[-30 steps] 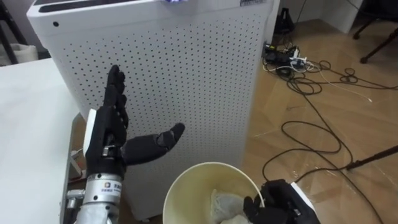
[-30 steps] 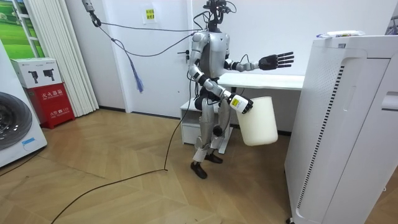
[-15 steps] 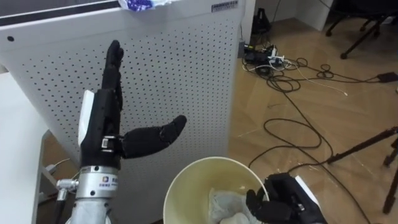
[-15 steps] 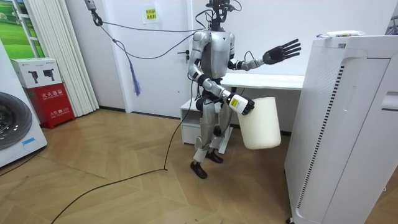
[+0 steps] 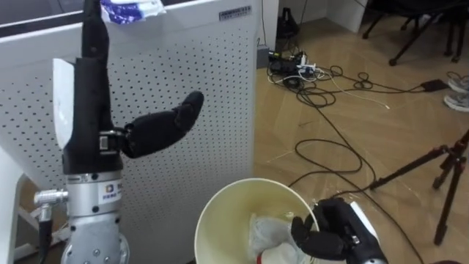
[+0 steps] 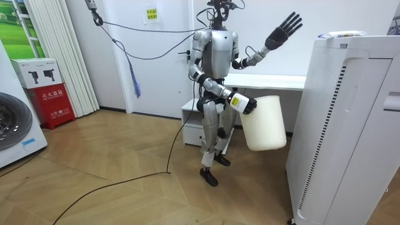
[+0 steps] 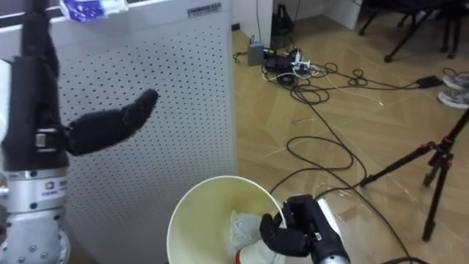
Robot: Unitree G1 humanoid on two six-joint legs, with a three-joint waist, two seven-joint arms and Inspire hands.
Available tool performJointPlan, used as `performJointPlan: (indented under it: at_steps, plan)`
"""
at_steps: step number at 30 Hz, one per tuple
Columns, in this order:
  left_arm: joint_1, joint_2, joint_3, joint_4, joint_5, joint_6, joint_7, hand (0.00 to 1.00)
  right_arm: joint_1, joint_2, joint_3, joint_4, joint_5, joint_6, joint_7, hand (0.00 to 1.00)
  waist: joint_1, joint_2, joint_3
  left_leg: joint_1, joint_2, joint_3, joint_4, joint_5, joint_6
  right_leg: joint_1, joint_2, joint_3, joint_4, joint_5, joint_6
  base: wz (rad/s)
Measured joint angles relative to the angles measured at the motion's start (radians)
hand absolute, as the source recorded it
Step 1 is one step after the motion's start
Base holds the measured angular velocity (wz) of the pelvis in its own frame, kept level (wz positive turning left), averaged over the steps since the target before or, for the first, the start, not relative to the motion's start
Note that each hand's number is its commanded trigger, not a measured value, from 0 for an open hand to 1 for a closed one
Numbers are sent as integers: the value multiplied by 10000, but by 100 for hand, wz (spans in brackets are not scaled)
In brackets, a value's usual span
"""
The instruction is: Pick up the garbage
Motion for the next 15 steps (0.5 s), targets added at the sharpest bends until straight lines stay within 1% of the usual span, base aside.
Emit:
performJointPlan:
  at_steps: [1, 2, 3, 6, 8, 11, 15]
  plan:
    - [-1, -1, 1, -34, 83, -3, 88, 0, -4, -20, -1, -1, 5, 0, 33, 100, -1, 21, 8, -1, -30, -1, 5, 9, 16, 13, -34, -23, -4, -35, -1, 13]
    - [-1, 0, 4, -97, 153, -7, 156, 0, 1, -28, -2, 0, 6, 0, 57, 100, -8, 81, 40, 2, -65, 0, 7, 39, 63, 44, -78, -56, -2, -55, 27, 13]
    - [0, 5, 8, -110, 280, -36, 217, 0, 10, -21, 2, 0, 2, 17, 104, 100, -7, 114, 49, 3, -86, 3, 27, 58, 88, 49, -108, -86, 32, -74, 52, 13]
    - [0, 5, 19, -109, 542, -80, 434, 0, 10, -28, 2, 0, 2, 77, 251, 100, -2, 116, 51, 7, -115, -5, 78, 77, 106, 72, -166, -155, 56, -164, 114, 8]
    - [0, 5, 52, -109, 662, -135, 535, 0, 23, -26, 2, 1, 1, 79, 364, 100, -9, 120, 50, 6, -140, -8, 75, 92, 120, 122, -202, -250, 55, -168, 120, 8]
    - [0, 15, 91, -110, 669, -228, 628, 0, 78, -36, 2, 0, 3, 79, 486, 100, -39, 122, 48, 29, -187, 6, 88, 101, 135, 128, -215, -221, 88, -160, 113, 7]
    - [0, 22, 105, -110, 734, -234, 902, 0, 87, -30, 1, 0, -2, 79, 561, 100, -26, 122, 46, -2, -215, 100, 76, 101, 136, 128, -220, -228, 77, -159, 148, 0]
